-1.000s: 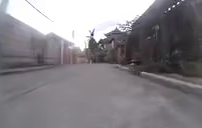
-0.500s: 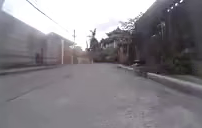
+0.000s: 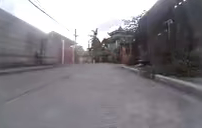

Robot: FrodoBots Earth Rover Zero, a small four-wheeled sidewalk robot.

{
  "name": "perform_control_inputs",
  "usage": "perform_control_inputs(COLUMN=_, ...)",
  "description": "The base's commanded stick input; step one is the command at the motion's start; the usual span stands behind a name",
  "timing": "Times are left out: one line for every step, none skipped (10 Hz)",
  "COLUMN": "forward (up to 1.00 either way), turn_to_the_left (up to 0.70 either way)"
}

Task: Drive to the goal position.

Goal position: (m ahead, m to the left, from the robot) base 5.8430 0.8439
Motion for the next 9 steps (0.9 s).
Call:
perform_control_inputs(forward=1.00, turn_to_the_left=0.00)
perform_control_inputs(forward=1.00, turn_to_the_left=0.00)
perform_control_inputs(forward=1.00, turn_to_the_left=0.00)
perform_control_inputs(forward=1.00, turn_to_the_left=0.00)
perform_control_inputs(forward=1.00, turn_to_the_left=0.00)
perform_control_inputs(forward=1.00, turn_to_the_left=-0.32)
perform_control_inputs(forward=1.00, turn_to_the_left=-0.40)
perform_control_inputs(forward=1.00, turn_to_the_left=-0.39)
perform_control_inputs(forward=1.00, turn_to_the_left=0.00)
